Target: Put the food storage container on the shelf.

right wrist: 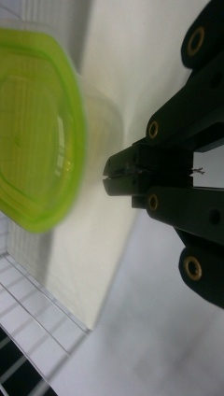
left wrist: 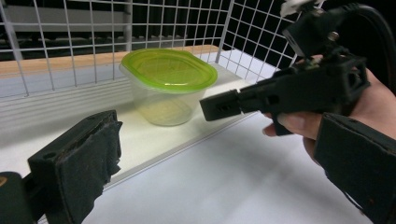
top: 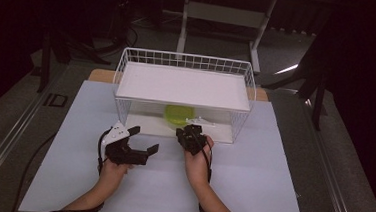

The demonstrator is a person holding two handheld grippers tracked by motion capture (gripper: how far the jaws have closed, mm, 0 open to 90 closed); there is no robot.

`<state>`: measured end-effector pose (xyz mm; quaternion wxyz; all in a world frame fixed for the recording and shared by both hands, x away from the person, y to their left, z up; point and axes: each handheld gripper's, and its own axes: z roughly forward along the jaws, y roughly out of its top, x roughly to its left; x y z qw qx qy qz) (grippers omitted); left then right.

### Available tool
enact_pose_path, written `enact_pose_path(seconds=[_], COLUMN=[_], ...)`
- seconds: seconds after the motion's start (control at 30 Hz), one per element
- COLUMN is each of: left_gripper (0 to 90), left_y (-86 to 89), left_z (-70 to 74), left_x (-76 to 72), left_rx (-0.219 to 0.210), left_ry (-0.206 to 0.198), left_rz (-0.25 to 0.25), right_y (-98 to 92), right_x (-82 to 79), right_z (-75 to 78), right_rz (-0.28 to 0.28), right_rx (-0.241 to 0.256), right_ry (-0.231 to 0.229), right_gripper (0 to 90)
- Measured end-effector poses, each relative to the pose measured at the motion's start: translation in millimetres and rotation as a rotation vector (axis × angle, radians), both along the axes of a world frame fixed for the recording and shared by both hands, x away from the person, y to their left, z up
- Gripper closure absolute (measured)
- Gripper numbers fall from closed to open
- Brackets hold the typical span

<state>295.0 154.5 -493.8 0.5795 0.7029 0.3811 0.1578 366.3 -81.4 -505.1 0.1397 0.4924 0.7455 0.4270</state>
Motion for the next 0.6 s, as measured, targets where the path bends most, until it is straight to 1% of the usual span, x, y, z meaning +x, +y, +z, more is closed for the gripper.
enact_pose_path(seconds=[0.07, 0.1, 0.13, 0.17, 0.2, 0.23, 0.27, 0.3, 0.33, 0.37, 0.47, 0.5, 0.53, 0.57, 0.6], left_gripper=[1.7, 1.7, 1.7, 1.7, 1.7, 1.7, 1.7, 1.7, 1.7, 1.7, 1.7, 1.7, 1.7, 1.7, 1.7], left_y=[1.2, 1.1, 1.1, 0.8, 0.2, -0.4, -1.0, -1.7, -2.3, -2.6, -3.5, -4.1, -4.8, -5.6, -6.2], left_z=[0.7, 0.9, 0.9, 0.9, 1.0, 1.7, 3.0, 4.3, 5.8, 7.4, 12.0, 13.6, 15.3, 17.0, 18.2], left_x=[-0.2, -0.3, -0.3, -0.6, -2.1, -3.8, -5.0, -6.3, -7.3, -8.0, -10.4, -11.3, -12.2, -13.3, -14.0], left_rx=[-0.017, -0.013, -0.016, -0.017, -0.011, -0.008, 0.005, 0.012, 0.013, 0.006, -0.011, -0.015, -0.014, -0.007, -0.003], left_ry=[0.009, 0.009, 0.007, 0.004, -0.012, -0.026, -0.035, -0.045, -0.049, -0.05, -0.051, -0.05, -0.048, -0.048, -0.048], left_rz=[-0.025, -0.041, -0.061, -0.097, -0.102, -0.107, -0.111, -0.111, -0.116, -0.123, -0.14, -0.148, -0.154, -0.159, -0.165], right_y=[-1.3, -3.3, -5.0, -6.3, -8.5, -12.5, -12.5, -14.3, -17.0, -17.0, -20.8, -23.2, -24.0, -24.0, -24.8], right_x=[-6.0, -10.6, -14.1, -16.8, -21.3, -28.3, -28.3, -32.0, -38.9, -38.9, -47.1, -51.1, -52.7, -52.7, -54.5], right_z=[0.6, 1.7, 3.0, 4.2, 6.6, 11.1, 11.1, 13.4, 17.4, 17.4, 22.2, 24.9, 26.0, 26.0, 27.3], right_rz=[0.009, 0.015, 0.022, 0.026, 0.036, 0.047, 0.047, 0.055, 0.069, 0.069, 0.093, 0.111, 0.12, 0.12, 0.128], right_rx=[0.003, 0.016, 0.024, 0.026, 0.029, 0.038, 0.038, 0.047, 0.05, 0.05, 0.051, 0.061, 0.057, 0.057, 0.05], right_ry=[-0.006, -0.006, -0.009, -0.014, -0.02, -0.032, -0.032, -0.036, -0.053, -0.053, -0.077, -0.09, -0.11, -0.11, -0.123], right_gripper=[88.2, 87.7, 86.7, 85.8, 84.1, 79.1, 79.1, 74.4, 66.2, 66.2, 47.3, 32.2, 26.0, 26.0, 21.7])
